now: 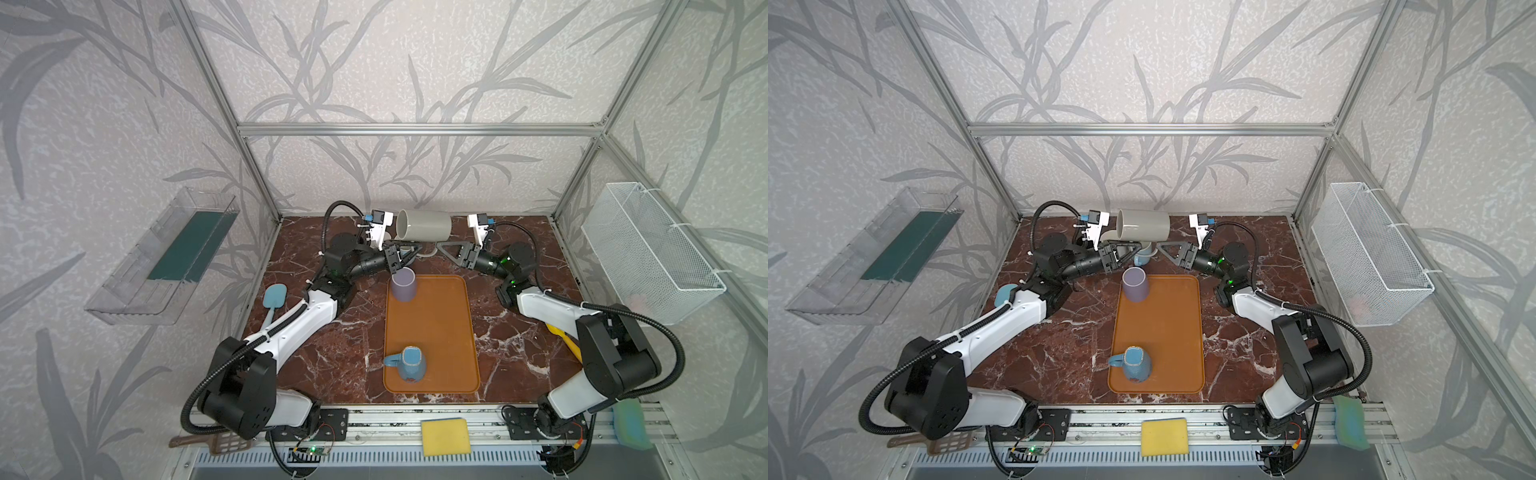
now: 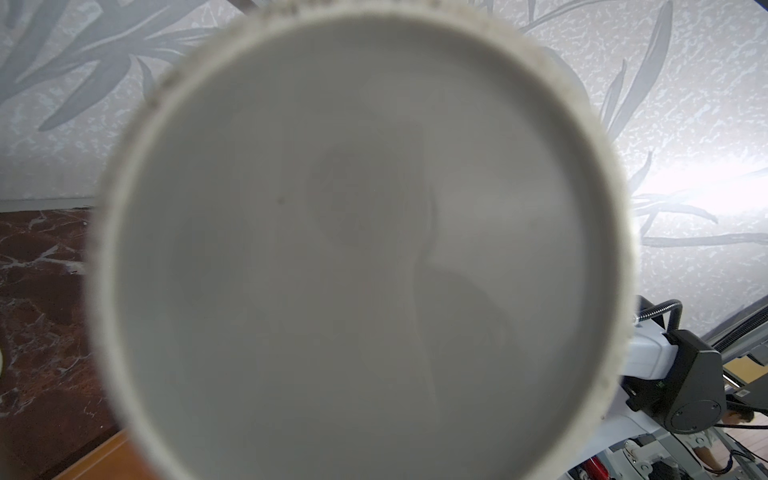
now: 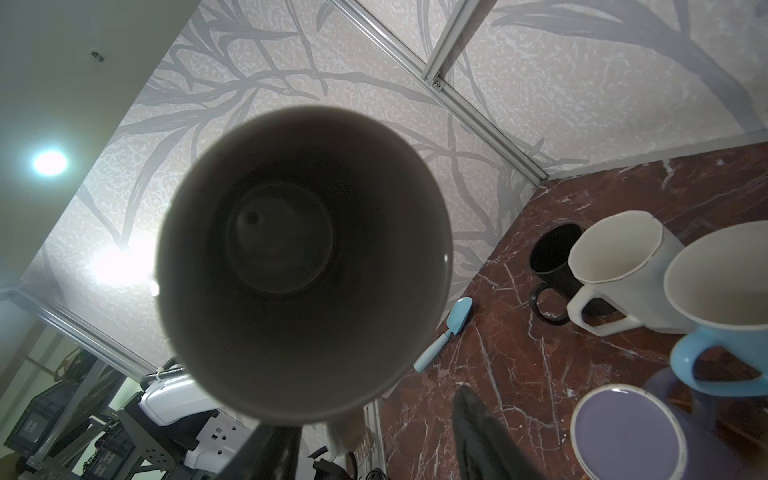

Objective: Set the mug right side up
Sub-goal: 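Grasp the grey mug with the right gripper from the left gripper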

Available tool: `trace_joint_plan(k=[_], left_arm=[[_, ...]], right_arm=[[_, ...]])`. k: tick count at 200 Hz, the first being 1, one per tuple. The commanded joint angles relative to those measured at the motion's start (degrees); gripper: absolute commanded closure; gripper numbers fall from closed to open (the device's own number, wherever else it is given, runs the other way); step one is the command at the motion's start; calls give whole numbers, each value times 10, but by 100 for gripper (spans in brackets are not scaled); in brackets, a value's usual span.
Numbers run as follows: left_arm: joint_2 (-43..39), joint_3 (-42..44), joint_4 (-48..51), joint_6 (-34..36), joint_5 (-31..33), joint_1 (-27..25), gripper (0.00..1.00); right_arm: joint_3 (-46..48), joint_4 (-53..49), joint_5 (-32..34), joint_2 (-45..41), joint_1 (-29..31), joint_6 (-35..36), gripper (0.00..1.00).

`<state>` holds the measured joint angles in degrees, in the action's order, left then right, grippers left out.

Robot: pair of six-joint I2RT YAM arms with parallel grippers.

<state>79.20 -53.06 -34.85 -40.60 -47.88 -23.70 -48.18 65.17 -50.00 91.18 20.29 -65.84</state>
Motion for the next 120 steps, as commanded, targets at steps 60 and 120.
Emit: trace_joint_plan(k=[60,120], left_arm=[[7,-6,-129,-35,-24,2,100],[13,-8,-137,-44,-31,2,100]], right_arm=[[-46,97,6,19,18,-45,85],[-54,137,9,28,19,-72,85]])
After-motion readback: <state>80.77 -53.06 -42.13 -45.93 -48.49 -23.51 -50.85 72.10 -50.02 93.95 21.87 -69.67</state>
